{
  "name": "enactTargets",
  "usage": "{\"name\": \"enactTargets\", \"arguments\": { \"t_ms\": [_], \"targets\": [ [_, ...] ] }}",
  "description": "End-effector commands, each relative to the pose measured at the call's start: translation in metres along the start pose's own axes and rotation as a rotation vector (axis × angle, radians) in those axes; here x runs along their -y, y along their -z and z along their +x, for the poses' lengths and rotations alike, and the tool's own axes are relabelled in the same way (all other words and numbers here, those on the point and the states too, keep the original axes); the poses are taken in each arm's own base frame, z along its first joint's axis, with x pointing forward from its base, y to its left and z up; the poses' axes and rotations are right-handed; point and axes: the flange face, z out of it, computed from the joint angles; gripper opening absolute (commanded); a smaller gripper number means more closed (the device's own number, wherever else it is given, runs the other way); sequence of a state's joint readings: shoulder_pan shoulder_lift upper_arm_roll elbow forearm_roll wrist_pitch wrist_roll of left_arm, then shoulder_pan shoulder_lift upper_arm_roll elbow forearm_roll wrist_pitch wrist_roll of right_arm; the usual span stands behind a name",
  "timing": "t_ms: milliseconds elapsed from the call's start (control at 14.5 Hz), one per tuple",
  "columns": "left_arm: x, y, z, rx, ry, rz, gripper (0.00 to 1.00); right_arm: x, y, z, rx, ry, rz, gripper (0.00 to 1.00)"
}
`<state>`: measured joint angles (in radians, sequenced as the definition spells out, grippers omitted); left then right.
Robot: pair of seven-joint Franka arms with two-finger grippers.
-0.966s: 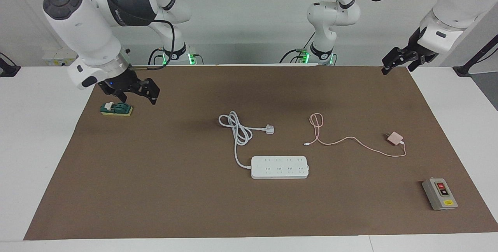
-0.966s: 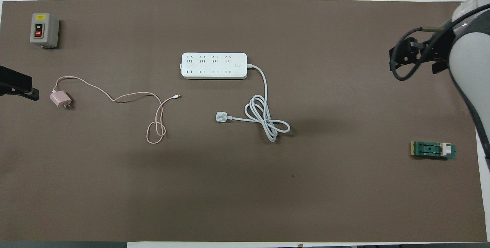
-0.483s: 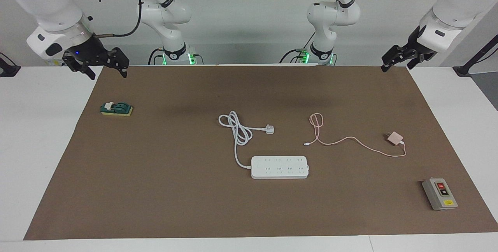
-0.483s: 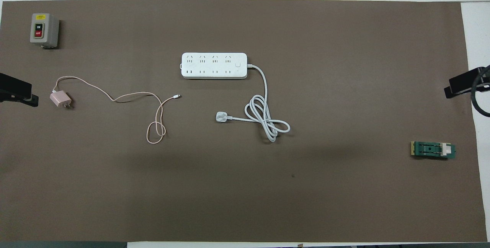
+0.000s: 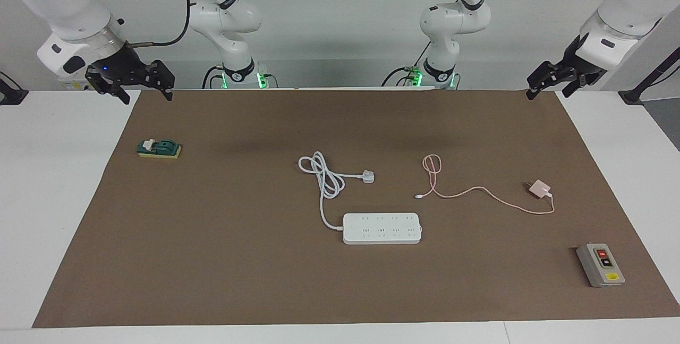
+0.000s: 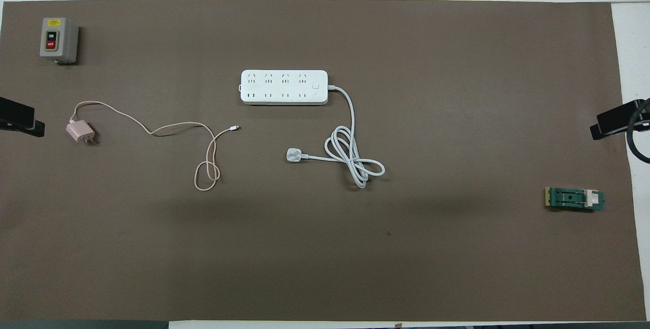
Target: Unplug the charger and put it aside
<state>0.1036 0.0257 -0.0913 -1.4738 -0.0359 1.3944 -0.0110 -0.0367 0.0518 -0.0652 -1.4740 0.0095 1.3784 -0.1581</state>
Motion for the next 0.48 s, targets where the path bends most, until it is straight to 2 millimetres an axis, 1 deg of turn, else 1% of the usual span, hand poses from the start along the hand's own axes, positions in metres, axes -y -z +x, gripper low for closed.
{"name": "enactTargets", "arguments": {
  "t_ms": [0,276,414],
  "targets": [
    [0.0,-0.001,-0.002,-0.015,-0.017,0.009,1.0,-0.009,-0.003,-0.009,-0.01,-0.002,-0.031,1.0],
    [-0.013,-0.004,0.001,-0.012,-0.042,0.033,1.0,-0.003,-0.001,-0.005,-0.023,0.014,-0.097,1.0],
    [-0.011,-0.002,0.0,-0.017,-0.039,0.029,1.0,-0.002,0.001,-0.003,-0.046,0.016,-0.101,1.0]
  ]
}}
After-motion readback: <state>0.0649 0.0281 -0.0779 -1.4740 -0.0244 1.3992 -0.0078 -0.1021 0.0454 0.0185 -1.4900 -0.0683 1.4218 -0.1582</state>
